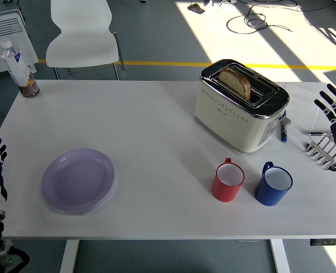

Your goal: Push plate across desktop,pick up the break from the machine,place the break in the plate

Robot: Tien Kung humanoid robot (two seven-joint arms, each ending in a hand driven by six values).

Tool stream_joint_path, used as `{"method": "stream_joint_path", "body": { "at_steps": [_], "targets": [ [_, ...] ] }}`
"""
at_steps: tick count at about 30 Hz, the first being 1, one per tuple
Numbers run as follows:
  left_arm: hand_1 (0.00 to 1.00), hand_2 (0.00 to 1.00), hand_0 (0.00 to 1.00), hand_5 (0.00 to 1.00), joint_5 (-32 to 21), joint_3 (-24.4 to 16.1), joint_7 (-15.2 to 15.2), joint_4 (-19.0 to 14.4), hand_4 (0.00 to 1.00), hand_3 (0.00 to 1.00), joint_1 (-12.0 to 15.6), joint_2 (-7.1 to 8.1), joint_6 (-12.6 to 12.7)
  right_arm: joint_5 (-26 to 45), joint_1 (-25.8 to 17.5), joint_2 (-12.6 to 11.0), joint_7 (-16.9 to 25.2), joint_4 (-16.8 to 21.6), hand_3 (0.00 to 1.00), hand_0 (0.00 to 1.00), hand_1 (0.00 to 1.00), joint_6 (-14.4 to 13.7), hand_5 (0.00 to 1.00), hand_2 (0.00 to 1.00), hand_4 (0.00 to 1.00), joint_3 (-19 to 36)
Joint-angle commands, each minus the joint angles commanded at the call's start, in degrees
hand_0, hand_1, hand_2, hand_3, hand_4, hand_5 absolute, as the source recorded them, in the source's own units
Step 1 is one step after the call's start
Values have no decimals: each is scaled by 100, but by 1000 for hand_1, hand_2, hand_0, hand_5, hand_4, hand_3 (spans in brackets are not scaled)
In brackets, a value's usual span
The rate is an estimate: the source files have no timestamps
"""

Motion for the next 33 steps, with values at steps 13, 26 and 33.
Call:
{"method": "stream_joint_path", "body": {
  "at_steps": [13, 26, 33],
  "targets": [
    [939, 948, 922, 998, 57, 419, 8, 301, 520, 888, -176, 73, -195, 1, -7, 13, -2, -2, 733, 741, 713, 2, 547, 737, 534, 20],
    [933, 948, 911, 998, -33, 738, 64, 394, 522, 882, -225, 42, -283, 5, 35, 12, -1, 5, 733, 741, 713, 1, 546, 737, 533, 22],
    [931, 946, 909, 998, -62, 834, 77, 411, 523, 882, -212, 21, -302, 6, 37, 15, -2, 7, 732, 740, 713, 3, 543, 737, 533, 18]
  ]
}}
